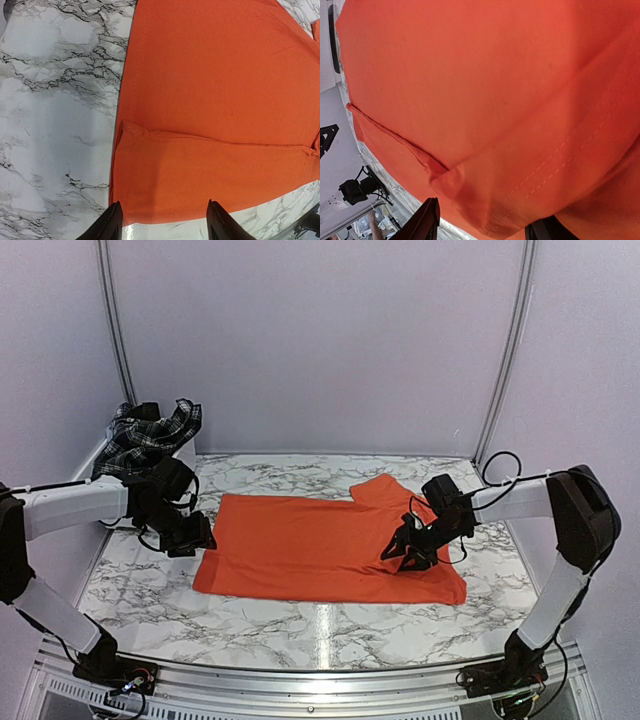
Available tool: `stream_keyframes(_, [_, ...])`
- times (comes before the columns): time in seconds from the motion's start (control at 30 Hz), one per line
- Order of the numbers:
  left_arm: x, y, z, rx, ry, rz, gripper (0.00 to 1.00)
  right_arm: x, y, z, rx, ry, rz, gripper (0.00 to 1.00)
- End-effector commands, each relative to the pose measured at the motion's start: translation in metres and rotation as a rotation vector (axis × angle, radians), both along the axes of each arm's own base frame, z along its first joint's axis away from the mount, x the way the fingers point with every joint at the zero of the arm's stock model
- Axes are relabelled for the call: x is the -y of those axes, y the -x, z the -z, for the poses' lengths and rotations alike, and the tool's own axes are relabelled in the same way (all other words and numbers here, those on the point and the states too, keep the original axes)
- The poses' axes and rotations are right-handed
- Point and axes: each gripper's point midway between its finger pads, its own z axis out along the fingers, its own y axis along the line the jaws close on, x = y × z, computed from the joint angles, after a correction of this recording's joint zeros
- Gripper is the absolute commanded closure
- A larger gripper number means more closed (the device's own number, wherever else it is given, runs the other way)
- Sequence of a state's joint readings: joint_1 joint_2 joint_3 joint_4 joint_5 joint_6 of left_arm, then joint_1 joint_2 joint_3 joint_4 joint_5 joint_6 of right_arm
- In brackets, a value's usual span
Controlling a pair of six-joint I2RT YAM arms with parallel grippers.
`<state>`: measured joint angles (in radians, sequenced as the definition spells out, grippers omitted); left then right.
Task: Fold and stack the mixed laundry pile
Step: Smooth out the 1/3-folded T-shirt at the center of the board, then move the 1/3-folded T-shirt to the center of the board.
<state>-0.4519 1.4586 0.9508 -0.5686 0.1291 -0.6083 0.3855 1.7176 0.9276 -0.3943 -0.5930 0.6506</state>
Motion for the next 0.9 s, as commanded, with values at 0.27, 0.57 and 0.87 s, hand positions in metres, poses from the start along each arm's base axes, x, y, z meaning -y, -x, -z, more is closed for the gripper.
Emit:
stream_keyframes(0.27, [-0.003, 0.000, 0.012, -0.012, -0.035, 0.019, 0.40, -0.067, -0.057, -0.057, 0.186, -0.181, -0.133, 0.48])
stream_keyframes(0.57, [0.003, -0.007, 0.011, -0.002, -0.028, 0.044, 0.40, -0.009, -0.013, -0.085, 0.259, -0.036, -0.133, 0.50])
stream_keyframes(0.87, [0.006, -0.007, 0.013, -0.010, -0.024, 0.061, 0.40, 0.110, 0.045, -0.037, 0.095, 0.328, 0.002, 0.71])
